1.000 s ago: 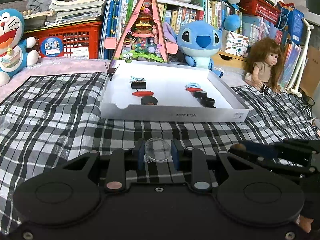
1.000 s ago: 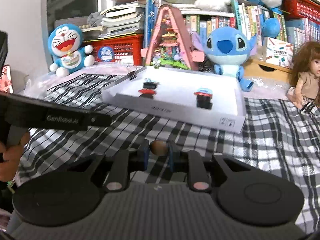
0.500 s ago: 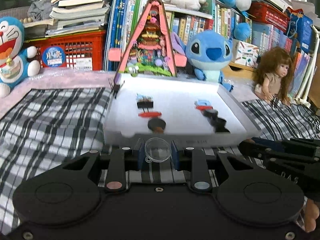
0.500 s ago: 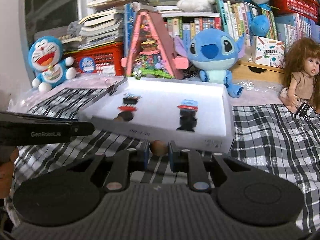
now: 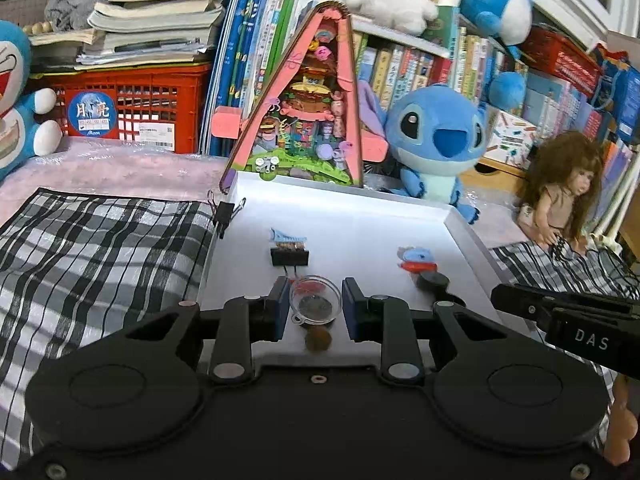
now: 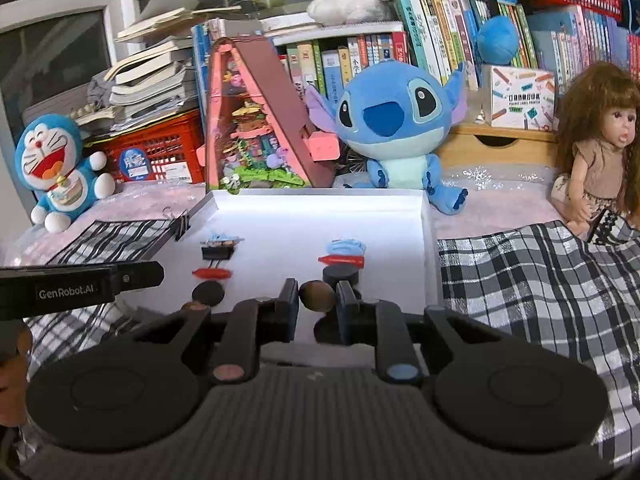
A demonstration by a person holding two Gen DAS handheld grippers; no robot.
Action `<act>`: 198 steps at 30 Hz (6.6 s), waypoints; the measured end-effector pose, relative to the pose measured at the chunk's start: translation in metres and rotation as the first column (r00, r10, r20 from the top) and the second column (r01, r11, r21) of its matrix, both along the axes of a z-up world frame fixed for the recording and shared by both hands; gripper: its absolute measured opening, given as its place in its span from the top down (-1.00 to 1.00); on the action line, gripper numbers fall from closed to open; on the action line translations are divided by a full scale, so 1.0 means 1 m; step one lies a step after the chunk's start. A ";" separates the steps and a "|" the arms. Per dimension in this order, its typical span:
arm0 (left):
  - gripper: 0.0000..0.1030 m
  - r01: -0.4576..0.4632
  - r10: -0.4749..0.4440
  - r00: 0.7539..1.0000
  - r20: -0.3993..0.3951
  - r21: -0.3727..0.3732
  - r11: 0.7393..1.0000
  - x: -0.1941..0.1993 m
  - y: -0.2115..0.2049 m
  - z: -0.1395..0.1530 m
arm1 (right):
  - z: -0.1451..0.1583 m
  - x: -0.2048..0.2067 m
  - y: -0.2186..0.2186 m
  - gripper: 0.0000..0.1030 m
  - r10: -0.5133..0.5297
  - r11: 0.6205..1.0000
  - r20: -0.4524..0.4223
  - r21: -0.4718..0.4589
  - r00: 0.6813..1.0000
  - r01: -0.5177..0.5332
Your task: Organize rigid objects
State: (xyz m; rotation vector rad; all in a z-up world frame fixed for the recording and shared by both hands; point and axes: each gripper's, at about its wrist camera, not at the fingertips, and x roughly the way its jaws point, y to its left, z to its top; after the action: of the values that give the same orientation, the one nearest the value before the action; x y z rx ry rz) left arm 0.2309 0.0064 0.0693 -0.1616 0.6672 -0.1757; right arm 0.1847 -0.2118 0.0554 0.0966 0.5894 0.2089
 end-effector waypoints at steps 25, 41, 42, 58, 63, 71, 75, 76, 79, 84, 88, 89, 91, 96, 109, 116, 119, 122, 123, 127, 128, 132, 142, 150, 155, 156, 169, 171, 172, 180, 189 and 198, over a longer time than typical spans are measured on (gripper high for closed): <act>0.50 -0.071 0.072 0.996 -0.053 0.025 0.997 0.120 -0.011 -0.028 | -0.006 0.116 -0.010 0.52 -0.092 0.987 -0.112 0.118 0.989 0.105; 0.49 -0.065 0.068 0.996 -0.052 0.055 0.996 0.128 -0.020 -0.049 | -0.032 0.139 -0.001 0.51 -0.108 0.989 -0.136 0.088 0.985 0.121; 0.49 -0.064 0.067 0.996 -0.051 0.056 0.996 0.128 -0.020 -0.049 | -0.033 0.140 -0.001 0.51 -0.109 0.989 -0.138 0.088 0.984 0.122; 0.50 -0.061 0.066 0.996 -0.060 0.079 0.995 0.131 -0.022 -0.055 | -0.041 0.150 0.009 0.51 -0.112 0.992 -0.158 0.034 0.981 0.118; 0.49 -0.064 0.069 0.996 -0.063 0.075 0.995 0.131 -0.022 -0.057 | -0.045 0.152 0.010 0.51 -0.118 0.992 -0.168 0.020 0.979 0.123; 0.49 -0.072 0.077 0.995 -0.066 0.075 0.995 0.132 -0.022 -0.058 | -0.046 0.152 0.009 0.51 -0.125 0.991 -0.171 0.022 0.977 0.131; 0.48 -0.075 0.080 0.994 -0.074 0.070 0.995 0.133 -0.021 -0.059 | -0.047 0.153 0.010 0.51 -0.127 0.991 -0.177 0.019 0.976 0.132; 0.47 -0.075 0.080 0.994 -0.078 0.068 0.995 0.133 -0.020 -0.059 | -0.047 0.153 0.010 0.51 -0.127 0.991 -0.177 0.017 0.976 0.132; 0.40 -0.076 0.081 0.994 -0.079 0.071 0.995 0.133 -0.021 -0.059 | -0.046 0.154 0.011 0.51 -0.129 0.991 -0.181 0.009 0.975 0.132; 0.24 -0.079 0.085 0.993 -0.082 0.068 0.995 0.133 -0.021 -0.058 | -0.046 0.154 0.014 0.43 -0.132 0.991 -0.176 -0.001 0.975 0.134; 0.16 -0.084 0.089 0.992 -0.085 0.064 0.994 0.133 -0.020 -0.058 | -0.045 0.153 0.012 0.36 -0.136 0.990 -0.169 0.009 0.976 0.139; 0.14 -0.081 0.087 0.993 -0.085 0.065 0.995 0.133 -0.020 -0.058 | -0.044 0.152 0.011 0.27 -0.135 0.990 -0.168 0.009 0.977 0.139; 0.08 -0.075 0.081 0.994 -0.080 0.072 0.995 0.132 -0.021 -0.057 | -0.044 0.151 0.011 0.13 -0.135 0.990 -0.161 0.011 0.978 0.138; -0.27 -0.079 0.084 0.995 -0.053 0.099 0.992 0.128 -0.025 -0.052 | -0.042 0.148 0.009 -0.05 -0.143 0.989 -0.152 0.016 0.978 0.147; -0.51 -0.082 0.085 0.996 -0.025 0.104 0.991 0.106 -0.020 -0.039 | -0.031 0.127 0.009 -0.50 -0.145 0.989 -0.097 0.007 0.985 0.146; -0.59 -0.068 0.068 0.998 -0.003 0.076 0.995 0.071 -0.015 -0.025 | -0.016 0.096 0.002 -0.63 -0.179 0.982 -0.048 0.047 0.983 0.181; -0.60 -0.065 0.064 0.998 0.011 0.077 0.995 0.053 -0.013 -0.019 | -0.009 0.079 0.002 -0.67 -0.176 0.984 -0.016 0.029 0.984 0.177; -0.62 -0.058 0.055 0.998 0.033 0.082 0.995 0.033 -0.012 -0.013 | -0.004 0.059 0.002 -0.69 -0.163 0.986 0.006 0.022 0.987 0.163; -0.62 -0.058 0.055 0.998 0.042 0.082 0.995 0.025 -0.012 -0.011 | -0.003 0.052 0.001 -0.70 -0.162 0.986 0.011 0.025 0.987 0.162; -0.64 -0.056 0.048 0.995 0.084 0.093 0.994 -0.006 -0.009 -0.006 | 0.000 0.026 0.000 -0.71 -0.151 0.988 0.018 0.038 0.988 0.150; -0.65 -0.055 0.045 0.994 0.097 0.102 0.993 -0.015 -0.009 -0.006 | 0.000 0.021 0.000 -0.72 -0.150 0.988 0.019 0.040 0.988 0.149; -0.69 -0.039 0.024 0.993 0.112 0.130 0.991 -0.044 -0.010 -0.010 | -0.004 -0.002 -0.001 -0.73 -0.140 0.989 0.019 0.045 0.990 0.139; -0.70 -0.040 0.031 0.998 0.059 0.155 0.987 -0.084 -0.007 -0.049 | -0.029 -0.043 0.009 -0.79 -0.103 0.994 0.017 -0.024 0.995 0.103; -0.72 -0.060 0.059 0.998 0.007 0.156 0.986 -0.079 -0.002 -0.067 | -0.055 -0.049 0.014 -0.81 -0.086 0.993 -0.024 -0.085 0.996 0.083; -0.81 -0.051 0.054 0.998 -0.011 0.182 0.982 -0.075 -0.007 -0.069 | -0.064 -0.046 0.016 -0.90 -0.078 0.992 -0.051 -0.100 0.996 0.073; -0.82 -0.055 0.058 0.998 -0.013 0.193 0.980 -0.075 -0.008 -0.070 | -0.064 -0.045 0.015 -0.93 -0.079 0.993 -0.053 -0.097 0.995 0.074; -0.99 -0.076 0.084 0.996 -0.030 0.219 0.973 -0.071 -0.009 -0.072 | -0.067 -0.041 0.021 -1.00 -0.085 0.987 -0.074 -0.140 0.994 0.074; -0.99 -0.075 0.084 0.996 -0.030 0.220 0.973 -0.071 -0.009 -0.072 | -0.067 -0.041 0.021 -1.00 -0.084 0.987 -0.074 -0.140 0.994 0.074; -0.99 -0.075 0.084 0.996 -0.030 0.219 0.973 -0.071 -0.009 -0.072 | -0.067 -0.041 0.021 -1.00 -0.084 0.988 -0.074 -0.139 0.994 0.074; -1.00 -0.076 0.084 0.996 -0.030 0.219 0.973 -0.071 -0.009 -0.072 | -0.068 -0.041 0.020 -1.00 -0.084 0.988 -0.074 -0.136 0.994 0.074; -1.00 -0.076 0.084 0.996 -0.030 0.219 0.973 -0.071 -0.009 -0.072 | -0.068 -0.041 0.020 -1.00 -0.084 0.988 -0.074 -0.132 0.994 0.074; -1.00 -0.075 0.084 0.996 -0.030 0.222 0.972 -0.071 -0.010 -0.072 | -0.068 -0.041 0.019 -1.00 -0.084 0.989 -0.074 -0.132 0.994 0.074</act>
State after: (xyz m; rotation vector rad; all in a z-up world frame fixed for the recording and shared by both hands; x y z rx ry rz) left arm 0.1601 -0.0033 -0.0032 0.0220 0.7131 -0.0204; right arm 0.1436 -0.1925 -0.0125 0.0033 0.6757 0.0900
